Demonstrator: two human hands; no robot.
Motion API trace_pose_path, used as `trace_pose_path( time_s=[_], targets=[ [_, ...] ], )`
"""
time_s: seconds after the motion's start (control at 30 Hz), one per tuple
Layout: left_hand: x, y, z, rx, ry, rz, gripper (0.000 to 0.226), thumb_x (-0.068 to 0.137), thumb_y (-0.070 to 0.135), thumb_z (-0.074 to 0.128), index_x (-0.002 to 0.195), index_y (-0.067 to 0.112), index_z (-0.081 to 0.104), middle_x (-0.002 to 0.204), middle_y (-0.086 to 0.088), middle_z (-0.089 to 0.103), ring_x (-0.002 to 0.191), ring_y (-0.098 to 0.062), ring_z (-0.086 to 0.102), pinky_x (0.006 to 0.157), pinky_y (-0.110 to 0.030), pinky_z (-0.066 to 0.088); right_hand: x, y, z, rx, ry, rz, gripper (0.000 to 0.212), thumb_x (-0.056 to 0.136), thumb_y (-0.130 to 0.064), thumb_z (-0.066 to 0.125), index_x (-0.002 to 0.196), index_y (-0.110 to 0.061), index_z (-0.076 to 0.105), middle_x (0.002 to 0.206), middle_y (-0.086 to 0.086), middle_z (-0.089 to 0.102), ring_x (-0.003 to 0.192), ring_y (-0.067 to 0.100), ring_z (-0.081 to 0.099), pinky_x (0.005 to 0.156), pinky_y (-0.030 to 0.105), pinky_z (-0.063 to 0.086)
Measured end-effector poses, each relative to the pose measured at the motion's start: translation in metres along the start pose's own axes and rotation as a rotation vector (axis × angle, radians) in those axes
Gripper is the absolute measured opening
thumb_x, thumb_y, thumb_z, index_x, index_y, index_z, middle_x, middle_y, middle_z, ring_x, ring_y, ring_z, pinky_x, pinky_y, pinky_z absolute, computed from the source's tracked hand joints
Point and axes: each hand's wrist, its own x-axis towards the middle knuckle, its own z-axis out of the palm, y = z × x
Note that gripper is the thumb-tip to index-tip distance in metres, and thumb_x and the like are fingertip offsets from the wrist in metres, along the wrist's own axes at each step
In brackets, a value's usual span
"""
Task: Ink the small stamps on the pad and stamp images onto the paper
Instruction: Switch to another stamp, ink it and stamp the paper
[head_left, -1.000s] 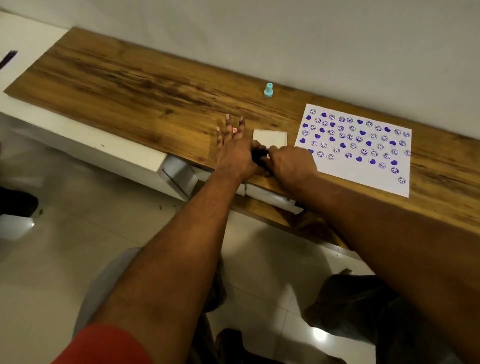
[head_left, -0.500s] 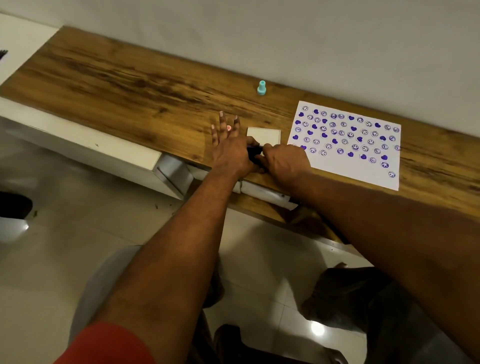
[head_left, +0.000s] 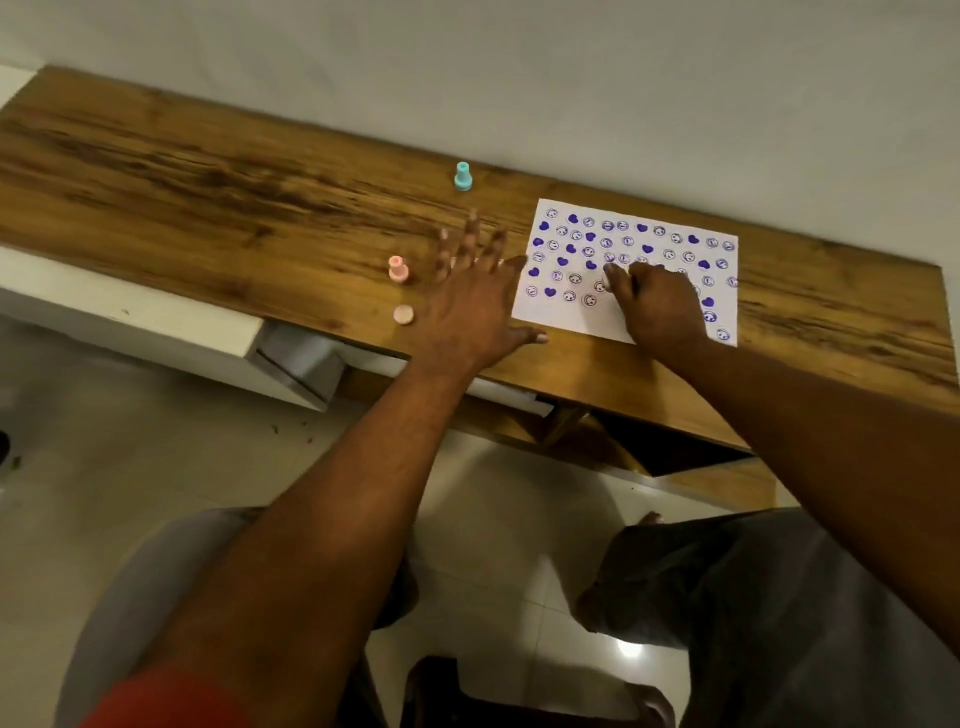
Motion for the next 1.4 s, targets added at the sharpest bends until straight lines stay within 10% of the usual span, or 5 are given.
trace_pose_path(
  time_s=[0.23,0.97,1.2,1.4],
  targets=[
    [-0.008,0.078,0.039,-0.08,-0.135,0.221,0.095,0.096,0.079,0.047,0.168,0.019,0.028,0.177,-0.007,0.017,0.165,-0.025,0.012,0.131,-0.043,0.011,-0.001,0.014,0.005,-0.114,-0.043,-0.111,0.047,0.105,-0.052,0.043,0.075,-0.017,0.051,0.074,0.021,0.065,0.078,0.043,0.063,0.063,0.034,0.03],
    [-0.03,0.08,0.071,-0.161,-0.087,0.197,0.088,0.104,0.073,0.018,0.17,0.015,0.018,0.178,-0.009,0.013,0.165,-0.021,0.008,0.13,-0.037,-0.001,0.005,0.007,-0.001,-0.229,-0.136,-0.122,0.052,0.105,-0.054,0.041,0.086,-0.011,0.062,0.073,0.012,0.057,0.084,0.038,0.065,0.066,0.032,0.033],
    [-0.03,0.08,0.075,-0.187,-0.086,0.196,0.089,0.102,0.074,0.012,0.17,0.016,0.016,0.178,-0.006,0.01,0.165,-0.021,0.006,0.134,-0.041,0.004,0.022,-0.022,-0.042,-0.279,0.295,-0.221,0.047,0.103,-0.057,0.038,0.074,-0.021,0.051,0.069,0.014,0.065,0.063,0.037,0.062,0.055,0.031,0.03],
    [-0.029,0.081,0.075,-0.184,-0.077,0.179,0.089,0.102,0.072,0.017,0.169,0.013,0.019,0.177,-0.009,0.017,0.165,-0.022,0.011,0.133,-0.04,0.007,-0.015,-0.006,0.015,-0.405,-0.141,-0.049,0.051,0.108,-0.048,0.035,0.121,-0.005,0.059,0.107,0.024,0.07,0.1,0.043,0.066,0.074,0.04,0.046]
  ],
)
